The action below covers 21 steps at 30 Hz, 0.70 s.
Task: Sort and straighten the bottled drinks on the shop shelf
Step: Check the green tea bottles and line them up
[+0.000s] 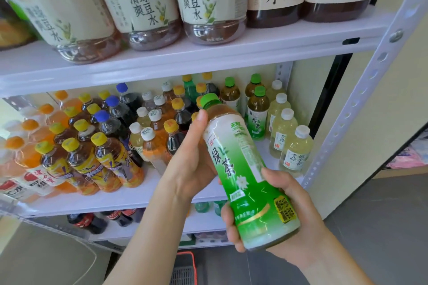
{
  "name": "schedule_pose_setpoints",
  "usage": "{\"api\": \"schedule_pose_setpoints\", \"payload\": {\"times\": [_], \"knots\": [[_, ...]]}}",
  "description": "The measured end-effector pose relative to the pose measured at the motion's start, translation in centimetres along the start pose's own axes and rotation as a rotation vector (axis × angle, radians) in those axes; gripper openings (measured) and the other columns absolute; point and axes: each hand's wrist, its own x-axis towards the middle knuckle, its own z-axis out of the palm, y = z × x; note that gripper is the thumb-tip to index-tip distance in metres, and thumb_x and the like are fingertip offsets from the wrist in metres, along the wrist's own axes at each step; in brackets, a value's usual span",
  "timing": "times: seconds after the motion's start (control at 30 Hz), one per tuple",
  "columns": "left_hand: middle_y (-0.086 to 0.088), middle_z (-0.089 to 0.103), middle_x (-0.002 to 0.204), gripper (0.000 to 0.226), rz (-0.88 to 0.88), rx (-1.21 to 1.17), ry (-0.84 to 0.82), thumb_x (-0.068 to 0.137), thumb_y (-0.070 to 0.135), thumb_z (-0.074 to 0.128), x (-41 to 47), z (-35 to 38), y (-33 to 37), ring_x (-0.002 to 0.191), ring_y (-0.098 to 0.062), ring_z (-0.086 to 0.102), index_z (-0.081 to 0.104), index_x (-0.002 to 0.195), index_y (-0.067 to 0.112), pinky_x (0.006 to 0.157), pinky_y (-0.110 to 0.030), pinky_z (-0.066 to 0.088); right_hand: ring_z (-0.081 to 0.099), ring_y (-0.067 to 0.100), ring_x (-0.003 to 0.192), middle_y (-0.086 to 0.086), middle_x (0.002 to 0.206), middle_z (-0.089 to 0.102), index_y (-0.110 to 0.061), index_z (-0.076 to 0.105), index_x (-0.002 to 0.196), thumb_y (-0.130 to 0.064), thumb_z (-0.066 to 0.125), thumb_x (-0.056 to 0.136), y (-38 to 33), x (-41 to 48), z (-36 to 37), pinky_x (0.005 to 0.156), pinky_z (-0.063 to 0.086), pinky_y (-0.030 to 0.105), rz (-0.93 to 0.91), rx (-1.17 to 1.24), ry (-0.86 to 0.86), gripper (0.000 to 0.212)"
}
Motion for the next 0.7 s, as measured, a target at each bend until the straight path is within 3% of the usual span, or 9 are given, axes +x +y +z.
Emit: {"api": "schedule_pose_setpoints", "payload": {"times": [0.07, 0.13, 0.2, 0.23, 0.3, 0.4, 0.53, 0.6, 0.7], "knots": [[-0.018, 0.067, 0.120, 0.068, 0.069, -0.005, -0.115, 0.070, 0.054, 0.080, -0.3, 0.0, -0.6, 0.105, -0.033, 0.065, 0.067, 0.120, 0.010, 0.091, -0.055, 0.041, 0.067, 0.036, 0.073, 0.027, 0.088, 0.065, -0.001, 0.059, 0.118, -0.040, 0.074, 0.076, 0.4, -0.3, -0.7, 0.067, 0.054, 0.039, 0.024, 0.135, -0.095, 0.059], [-0.021, 0.064, 0.125, 0.078, 0.093, -0.054, -0.242, 0.068, 0.040, 0.085, -0.7, 0.0, -0.9, 0.112, -0.037, 0.063, 0.054, 0.129, 0.003, 0.087, -0.052, 0.050, 0.069, 0.033, 0.074, 0.029, 0.083, 0.067, 0.009, 0.063, 0.109, -0.037, 0.053, 0.095, 0.1, 0.5, -0.2, 0.067, 0.055, 0.036, 0.021, 0.152, -0.032, 0.050], [-0.021, 0.065, 0.123, 0.078, 0.131, -0.025, -0.268, 0.067, 0.038, 0.086, -1.1, 0.2, -0.9, 0.110, -0.038, 0.064, 0.052, 0.128, 0.003, 0.081, -0.046, 0.044, 0.071, 0.035, 0.077, 0.043, 0.073, 0.061, 0.032, 0.058, 0.090, -0.034, 0.032, 0.106, -0.2, 0.9, -0.3, 0.074, 0.057, 0.033, -0.025, 0.134, -0.030, 0.072], [-0.020, 0.067, 0.118, 0.077, 0.150, -0.001, -0.234, 0.064, 0.040, 0.087, -1.2, 0.4, -0.9, 0.106, -0.038, 0.065, 0.055, 0.124, 0.004, 0.082, -0.044, 0.037, 0.069, 0.041, 0.089, 0.049, 0.085, 0.058, 0.037, 0.048, 0.104, -0.036, 0.037, 0.103, -0.1, 1.0, -0.4, 0.082, 0.056, 0.038, -0.028, 0.121, -0.045, 0.074], [-0.023, 0.066, 0.109, 0.082, 0.183, 0.021, -0.113, 0.056, 0.041, 0.091, -1.3, 0.8, -0.7, 0.098, -0.040, 0.062, 0.059, 0.120, 0.002, 0.084, -0.046, 0.042, 0.066, 0.037, 0.099, 0.030, 0.105, 0.065, 0.006, 0.060, 0.125, -0.046, 0.071, 0.082, 0.0, 0.4, -0.6, 0.077, 0.057, 0.042, -0.030, 0.044, -0.034, 0.069], [-0.016, 0.067, 0.097, 0.082, 0.316, 0.111, 0.059, 0.054, 0.026, 0.089, -1.4, 0.9, 0.3, 0.084, -0.031, 0.066, 0.053, 0.124, 0.002, 0.070, -0.042, 0.056, 0.068, 0.024, 0.102, 0.012, 0.115, 0.070, -0.019, 0.071, 0.113, -0.053, 0.071, 0.073, -0.1, -1.1, -1.0, 0.081, 0.058, 0.037, -0.168, -0.339, 0.192, 0.052], [-0.003, 0.072, 0.094, 0.083, 0.458, 0.254, 0.275, 0.054, 0.024, 0.087, -1.7, 1.2, 0.6, 0.084, -0.022, 0.071, 0.048, 0.127, 0.017, 0.068, -0.036, 0.058, 0.059, -0.004, 0.112, -0.025, 0.126, 0.059, -0.061, 0.037, 0.131, -0.068, 0.060, 0.075, -0.3, -2.0, -0.4, 0.090, 0.050, 0.023, -0.378, -1.172, 0.408, 0.060], [0.000, 0.072, 0.093, 0.086, 0.455, 0.239, 0.328, 0.055, 0.029, 0.086, -1.6, 1.5, 0.0, 0.084, -0.020, 0.072, 0.045, 0.130, 0.017, 0.067, -0.034, 0.057, 0.054, -0.008, 0.111, -0.032, 0.126, 0.051, -0.063, 0.021, 0.137, -0.071, 0.060, 0.072, 0.7, -2.0, -0.3, 0.088, 0.046, 0.016, -0.443, -1.385, 0.513, 0.076], [0.002, 0.072, 0.097, 0.080, 0.367, 0.191, 0.283, 0.062, 0.040, 0.081, -1.7, 1.5, -0.2, 0.086, -0.017, 0.072, 0.047, 0.133, 0.023, 0.066, -0.033, 0.057, 0.060, 0.001, 0.102, -0.024, 0.115, 0.059, -0.056, 0.030, 0.136, -0.063, 0.062, 0.074, 1.3, -1.8, -0.5, 0.081, 0.049, 0.018, -0.597, -1.392, 0.531, 0.070]]}}
